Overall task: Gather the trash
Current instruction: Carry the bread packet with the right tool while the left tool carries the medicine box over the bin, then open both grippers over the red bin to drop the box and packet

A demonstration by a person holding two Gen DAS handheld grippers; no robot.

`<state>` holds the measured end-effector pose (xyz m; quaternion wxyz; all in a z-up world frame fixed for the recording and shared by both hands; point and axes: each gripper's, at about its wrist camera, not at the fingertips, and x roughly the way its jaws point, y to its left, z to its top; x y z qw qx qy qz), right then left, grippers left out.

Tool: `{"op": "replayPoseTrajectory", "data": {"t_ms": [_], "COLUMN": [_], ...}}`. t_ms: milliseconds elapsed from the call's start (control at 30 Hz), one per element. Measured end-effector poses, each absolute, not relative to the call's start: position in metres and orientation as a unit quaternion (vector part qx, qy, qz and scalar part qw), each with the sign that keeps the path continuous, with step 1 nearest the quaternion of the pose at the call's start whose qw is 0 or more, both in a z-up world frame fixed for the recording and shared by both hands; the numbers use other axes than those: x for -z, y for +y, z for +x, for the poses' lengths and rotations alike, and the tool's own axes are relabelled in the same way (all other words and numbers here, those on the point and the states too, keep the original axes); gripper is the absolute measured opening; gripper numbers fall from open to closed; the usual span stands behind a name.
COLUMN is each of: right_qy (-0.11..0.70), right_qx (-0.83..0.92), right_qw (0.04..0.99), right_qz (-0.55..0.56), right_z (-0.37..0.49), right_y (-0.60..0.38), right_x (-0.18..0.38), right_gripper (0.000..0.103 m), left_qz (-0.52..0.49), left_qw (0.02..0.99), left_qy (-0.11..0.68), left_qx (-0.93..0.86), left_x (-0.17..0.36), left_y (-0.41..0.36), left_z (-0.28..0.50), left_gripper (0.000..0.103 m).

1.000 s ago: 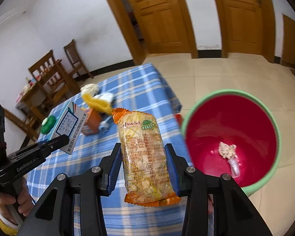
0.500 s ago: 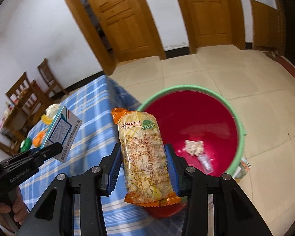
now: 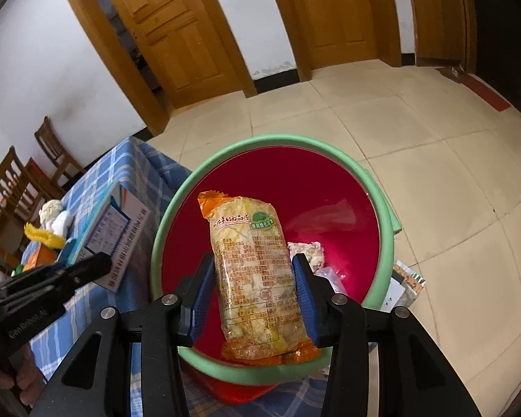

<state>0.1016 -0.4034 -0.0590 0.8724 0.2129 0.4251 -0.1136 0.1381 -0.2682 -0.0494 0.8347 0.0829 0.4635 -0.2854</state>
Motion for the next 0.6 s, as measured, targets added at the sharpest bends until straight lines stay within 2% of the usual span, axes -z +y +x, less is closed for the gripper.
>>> {"op": "replayPoseTrajectory", "data": {"t_ms": [200,367,433,500,600], "right_qy": [0.428,0.422,0.421,0.420,0.420], "right_qx": [0.118,0.127,0.130,0.132,0.134], "right_qw": [0.869,0.871,0.872,0.872,0.872], "right_qz": [0.220,0.215,0.213,0.213,0.212], "right_z": [0.104,0.101,0.100,0.098,0.098], "right_y": [-0.406,-0.408,-0.407,-0.408,-0.406], "right_x": [0.063,0.060,0.059,0.058,0.057], "right_gripper": [0.048,0.056,0.056,0.056,0.057], "left_qz": [0.089,0.089,0.087,0.084,0.085], "left_qw": [0.829,0.824,0.822,0.824,0.829], "left_qy": [0.460,0.463,0.465,0.465,0.459], "left_qx": [0.306,0.316,0.317,0.313,0.307], "left_x": [0.049,0.053,0.053,0.052,0.049], "left_y": [-0.287,-0.298,-0.299,-0.300,-0.297], "left_z": [0.140,0.142,0.142,0.142,0.140], "left_gripper": [0.018,0.019,0.025,0.041,0.043]}}
